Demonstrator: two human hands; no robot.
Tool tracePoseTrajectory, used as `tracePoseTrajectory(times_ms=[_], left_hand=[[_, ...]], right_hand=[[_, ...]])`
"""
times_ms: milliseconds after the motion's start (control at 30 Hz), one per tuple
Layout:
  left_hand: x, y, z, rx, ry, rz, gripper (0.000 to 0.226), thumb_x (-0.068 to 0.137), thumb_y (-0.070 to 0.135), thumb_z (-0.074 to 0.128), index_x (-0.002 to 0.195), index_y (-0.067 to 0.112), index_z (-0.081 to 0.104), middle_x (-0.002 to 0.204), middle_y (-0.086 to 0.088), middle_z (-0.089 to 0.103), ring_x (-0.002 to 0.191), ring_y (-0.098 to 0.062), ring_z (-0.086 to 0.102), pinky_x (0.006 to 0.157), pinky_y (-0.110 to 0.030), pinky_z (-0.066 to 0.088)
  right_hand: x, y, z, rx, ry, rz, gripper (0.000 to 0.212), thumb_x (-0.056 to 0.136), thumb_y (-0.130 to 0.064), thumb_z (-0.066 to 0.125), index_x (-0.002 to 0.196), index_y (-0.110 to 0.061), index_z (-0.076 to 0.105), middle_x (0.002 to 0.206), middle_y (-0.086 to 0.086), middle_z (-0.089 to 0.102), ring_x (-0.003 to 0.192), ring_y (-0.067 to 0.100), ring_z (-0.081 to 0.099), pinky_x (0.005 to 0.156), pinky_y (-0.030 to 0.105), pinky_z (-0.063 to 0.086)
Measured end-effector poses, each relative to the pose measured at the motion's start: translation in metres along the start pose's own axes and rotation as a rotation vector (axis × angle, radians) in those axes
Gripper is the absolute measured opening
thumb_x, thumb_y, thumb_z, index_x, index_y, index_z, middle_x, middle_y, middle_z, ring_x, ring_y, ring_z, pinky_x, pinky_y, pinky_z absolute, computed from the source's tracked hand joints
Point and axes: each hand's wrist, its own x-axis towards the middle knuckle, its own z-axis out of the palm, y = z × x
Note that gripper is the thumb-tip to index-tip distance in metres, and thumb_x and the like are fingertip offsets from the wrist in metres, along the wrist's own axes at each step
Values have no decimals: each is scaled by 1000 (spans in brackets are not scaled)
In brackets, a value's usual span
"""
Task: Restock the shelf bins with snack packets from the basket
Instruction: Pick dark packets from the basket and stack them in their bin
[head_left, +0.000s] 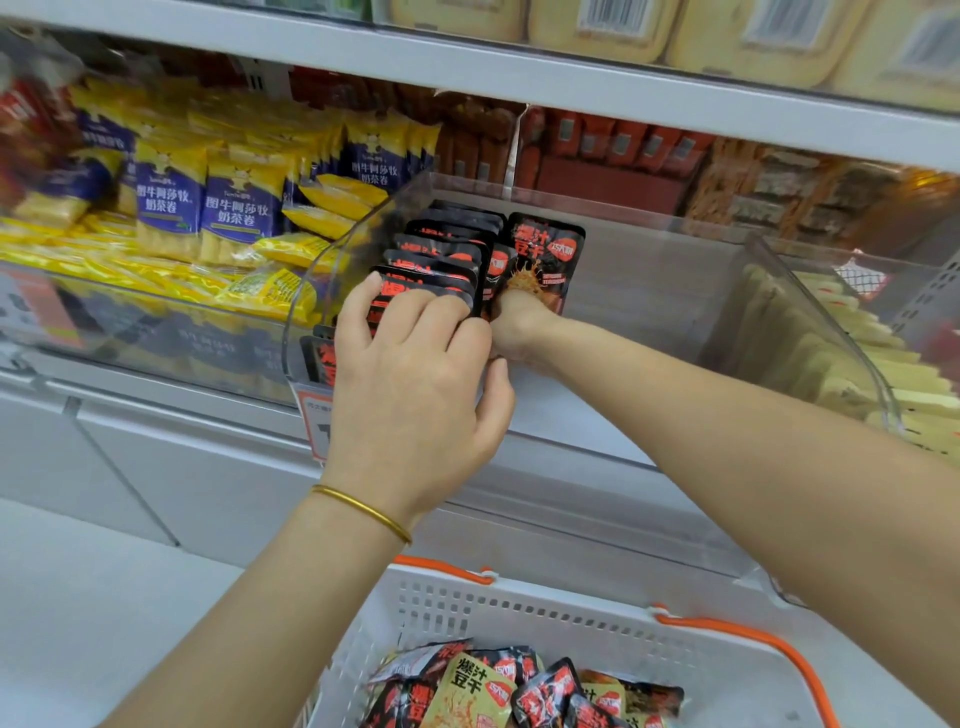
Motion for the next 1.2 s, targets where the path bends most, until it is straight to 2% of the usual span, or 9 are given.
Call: tracePoseTrajectory(times_ms=[67,300,434,701,768,868,935,1068,1202], left_hand=[[0,-1,0,-7,0,1,28,85,31,46,86,12,67,96,-5,66,97,-29,59,105,-48,28],[0,0,0,-10,-29,-1,28,85,31,45,87,12,67,96,-4,66,97,-28,59,105,-47,30],[-1,1,-2,-5,-25,-10,28,86,30,46,87,13,67,96,-3,66,96,-28,59,104,-47,31],[0,1,-2,-25,-59,-13,28,85,29,45,86,12,67,93,-3,66,96,-27,59,105,-46,31],[-1,0,-1,-26,-57,-9,27,86,29,46,86,12,67,94,-3,66,95,-27,59,104,-46,31],[-3,-1,-3,-36,-23,1,26,87,29,47,88,13,68,98,-3,67,99,-26,59,105,-46,30],[-6,2,-9,-35,37,30,24,87,27,49,90,13,69,104,-3,67,103,-26,58,103,-45,30],[-26,29,-30,-91,174,116,19,84,24,54,89,14,69,102,-1,67,96,-26,54,85,-41,33],[-66,60,-36,-212,-82,165,17,81,22,53,85,13,67,92,-3,65,83,-29,54,70,-39,38]], right_hand=[[3,2,3,-6,14,-26,21,87,0,49,106,2,59,95,12,57,87,23,53,68,28,44],[3,1,1,-261,38,-139,22,91,-7,50,112,-1,57,102,12,55,98,26,55,69,28,39],[16,-1,-2,-138,139,-114,41,89,-14,55,127,-1,45,117,11,59,103,26,58,73,27,44],[18,-2,6,-157,55,-141,77,90,-15,56,146,3,8,142,18,37,118,25,45,103,35,40],[12,-3,2,-150,33,-132,76,90,-14,56,147,1,8,141,15,38,121,27,45,98,29,41],[-11,-4,-15,7,-34,-28,45,91,-3,49,135,-3,36,118,15,53,107,29,57,74,28,53],[-35,-8,-32,74,-23,29,32,93,0,45,125,0,48,110,18,58,101,32,63,72,32,57],[-112,-8,-69,320,75,-124,39,93,9,37,130,-1,45,98,13,51,80,28,68,62,32,57],[-223,21,-84,505,-31,-289,28,92,10,43,105,-10,57,87,10,59,63,21,68,46,28,53]])
